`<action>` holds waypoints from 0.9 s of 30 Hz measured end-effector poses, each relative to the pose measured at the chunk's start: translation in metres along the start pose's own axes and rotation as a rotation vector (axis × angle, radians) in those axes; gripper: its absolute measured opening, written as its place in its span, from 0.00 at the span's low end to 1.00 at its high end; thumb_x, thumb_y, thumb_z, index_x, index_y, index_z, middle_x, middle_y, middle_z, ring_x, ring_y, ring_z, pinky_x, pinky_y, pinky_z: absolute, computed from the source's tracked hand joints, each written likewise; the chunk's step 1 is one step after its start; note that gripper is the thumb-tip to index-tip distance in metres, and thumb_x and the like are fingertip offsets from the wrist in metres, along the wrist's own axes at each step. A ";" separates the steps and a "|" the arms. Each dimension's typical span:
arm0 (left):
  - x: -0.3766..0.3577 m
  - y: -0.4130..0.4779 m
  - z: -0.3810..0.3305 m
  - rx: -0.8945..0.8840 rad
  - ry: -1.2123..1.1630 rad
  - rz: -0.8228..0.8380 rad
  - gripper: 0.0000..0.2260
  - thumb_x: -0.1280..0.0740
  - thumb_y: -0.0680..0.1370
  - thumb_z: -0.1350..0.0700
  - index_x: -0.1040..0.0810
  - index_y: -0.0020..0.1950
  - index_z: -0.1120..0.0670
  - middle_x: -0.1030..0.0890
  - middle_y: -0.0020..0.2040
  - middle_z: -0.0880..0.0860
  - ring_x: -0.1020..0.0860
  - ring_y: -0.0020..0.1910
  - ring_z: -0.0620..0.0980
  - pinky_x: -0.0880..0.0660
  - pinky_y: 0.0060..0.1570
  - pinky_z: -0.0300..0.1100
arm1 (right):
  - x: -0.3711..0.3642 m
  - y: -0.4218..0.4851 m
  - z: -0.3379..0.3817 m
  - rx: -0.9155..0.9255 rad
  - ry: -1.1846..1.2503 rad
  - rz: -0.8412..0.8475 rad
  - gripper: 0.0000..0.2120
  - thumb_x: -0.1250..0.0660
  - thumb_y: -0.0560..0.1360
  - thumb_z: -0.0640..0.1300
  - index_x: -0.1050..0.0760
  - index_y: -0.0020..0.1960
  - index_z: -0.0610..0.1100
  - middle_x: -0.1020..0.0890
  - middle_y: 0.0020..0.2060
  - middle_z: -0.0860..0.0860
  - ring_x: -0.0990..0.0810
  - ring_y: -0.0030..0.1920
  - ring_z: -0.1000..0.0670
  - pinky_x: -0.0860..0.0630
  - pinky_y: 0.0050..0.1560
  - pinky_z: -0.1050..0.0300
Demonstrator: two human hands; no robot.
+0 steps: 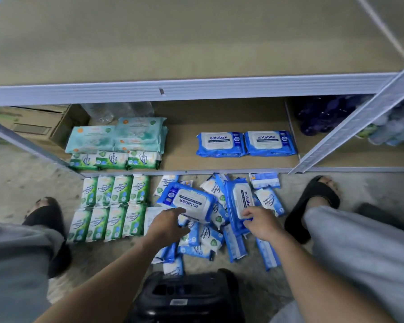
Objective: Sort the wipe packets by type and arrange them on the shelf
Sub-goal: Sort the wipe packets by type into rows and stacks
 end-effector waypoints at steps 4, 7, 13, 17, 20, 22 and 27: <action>0.009 0.001 0.017 0.005 0.041 -0.018 0.29 0.27 0.75 0.45 0.28 0.74 0.50 0.25 0.71 0.52 0.26 0.68 0.53 0.29 0.62 0.43 | -0.009 0.003 -0.019 -0.066 -0.030 0.023 0.14 0.31 0.76 0.43 0.21 0.61 0.51 0.20 0.63 0.50 0.19 0.56 0.49 0.25 0.53 0.61; 0.018 0.010 0.027 0.012 0.070 -0.029 0.29 0.26 0.74 0.43 0.28 0.72 0.48 0.23 0.68 0.52 0.23 0.64 0.53 0.24 0.58 0.46 | -0.009 0.008 -0.023 -0.091 -0.030 -0.005 0.15 0.30 0.76 0.45 0.22 0.62 0.51 0.19 0.62 0.50 0.19 0.53 0.49 0.25 0.50 0.60; 0.023 0.044 0.026 -0.009 0.113 -0.040 0.30 0.26 0.73 0.41 0.28 0.72 0.47 0.23 0.68 0.51 0.25 0.64 0.53 0.25 0.60 0.47 | -0.013 0.029 -0.024 -0.147 0.104 -0.108 0.26 0.28 0.75 0.48 0.28 0.71 0.47 0.21 0.66 0.48 0.20 0.58 0.46 0.23 0.54 0.57; 0.020 0.074 0.014 -0.089 0.200 -0.033 0.34 0.24 0.70 0.40 0.29 0.74 0.48 0.25 0.71 0.52 0.27 0.67 0.54 0.27 0.65 0.49 | -0.022 0.047 -0.033 -0.198 0.182 -0.102 0.39 0.26 0.71 0.58 0.37 0.77 0.51 0.23 0.67 0.48 0.21 0.61 0.45 0.23 0.61 0.49; 0.017 0.097 0.010 -0.113 0.213 0.009 0.39 0.22 0.66 0.39 0.30 0.75 0.46 0.28 0.74 0.49 0.30 0.72 0.52 0.29 0.68 0.53 | -0.027 0.060 -0.035 -0.216 0.194 -0.108 0.47 0.26 0.70 0.63 0.44 0.80 0.51 0.31 0.73 0.45 0.29 0.70 0.42 0.27 0.67 0.44; 0.010 0.112 0.008 -0.127 0.225 0.059 0.43 0.21 0.64 0.38 0.33 0.76 0.44 0.31 0.76 0.46 0.34 0.74 0.50 0.33 0.71 0.52 | -0.030 0.070 -0.037 -0.208 0.186 -0.120 0.50 0.26 0.68 0.65 0.46 0.81 0.49 0.34 0.75 0.45 0.33 0.73 0.42 0.30 0.70 0.43; -0.006 0.140 0.008 -0.189 0.386 0.222 0.51 0.21 0.63 0.36 0.42 0.81 0.45 0.43 0.81 0.47 0.48 0.80 0.50 0.48 0.76 0.50 | -0.039 0.086 -0.037 -0.226 0.159 -0.129 0.57 0.26 0.64 0.69 0.49 0.81 0.48 0.36 0.76 0.45 0.36 0.75 0.40 0.31 0.70 0.39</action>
Point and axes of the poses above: each hand's wrist, its own y-axis towards the middle knuckle, its own x-axis out of the back of the hand, z = x × y, the point moved 8 cm from there along y, towards the middle knuckle
